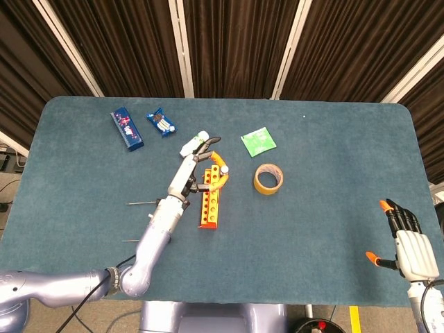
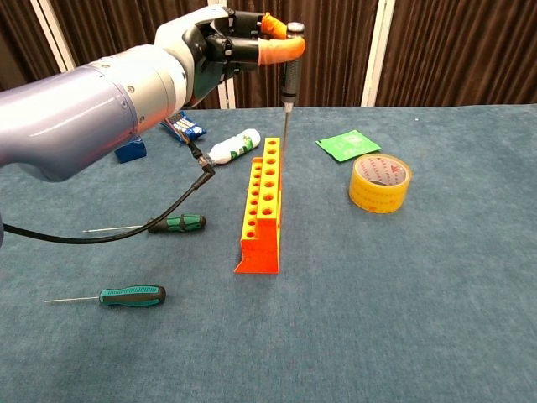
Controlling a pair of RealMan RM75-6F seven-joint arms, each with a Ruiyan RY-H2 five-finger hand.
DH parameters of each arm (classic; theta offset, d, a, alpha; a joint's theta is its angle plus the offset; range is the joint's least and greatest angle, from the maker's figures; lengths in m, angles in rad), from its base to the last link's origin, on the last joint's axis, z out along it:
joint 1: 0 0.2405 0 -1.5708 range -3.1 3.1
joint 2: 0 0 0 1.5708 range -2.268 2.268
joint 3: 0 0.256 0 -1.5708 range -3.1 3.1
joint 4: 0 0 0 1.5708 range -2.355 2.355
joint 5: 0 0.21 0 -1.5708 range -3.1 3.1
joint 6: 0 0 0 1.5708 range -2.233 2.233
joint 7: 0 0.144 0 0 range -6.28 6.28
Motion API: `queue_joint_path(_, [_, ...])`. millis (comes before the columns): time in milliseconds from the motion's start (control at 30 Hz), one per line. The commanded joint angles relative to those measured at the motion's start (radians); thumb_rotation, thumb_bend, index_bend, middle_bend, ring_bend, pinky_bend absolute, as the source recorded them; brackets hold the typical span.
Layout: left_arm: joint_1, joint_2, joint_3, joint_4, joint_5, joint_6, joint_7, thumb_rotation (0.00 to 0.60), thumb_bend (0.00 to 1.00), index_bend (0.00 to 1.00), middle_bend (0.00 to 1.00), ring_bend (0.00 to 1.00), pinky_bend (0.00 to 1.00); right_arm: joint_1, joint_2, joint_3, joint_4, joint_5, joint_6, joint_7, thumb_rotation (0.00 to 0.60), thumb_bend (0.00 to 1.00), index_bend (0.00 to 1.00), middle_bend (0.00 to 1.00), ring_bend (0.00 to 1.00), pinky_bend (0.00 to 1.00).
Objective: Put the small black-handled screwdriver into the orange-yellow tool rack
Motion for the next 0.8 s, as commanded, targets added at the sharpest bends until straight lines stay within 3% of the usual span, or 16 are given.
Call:
queue_joint_path(33, [0.002,0.003,0.001,-0.007,0.002,0.002,0.002,0.6,0.47,0.58,0.07,0.0,0.0,0.0,0.0,0.0,-0.001,0.0,0.0,-0.001,0.6,0.05,0.01,0.0,0.0,0.0])
queue_joint_path(800, [0.001,-0.01,0.013,0.034,-0.002,-0.011,-0.004,0.6,0.47,0.59,0.07,0.0,0.0,-0.001,0.001,0.001,-0.002,0.002,-0.001,0.003,0.6,0.05,0.0,0.0,0.0,0.0])
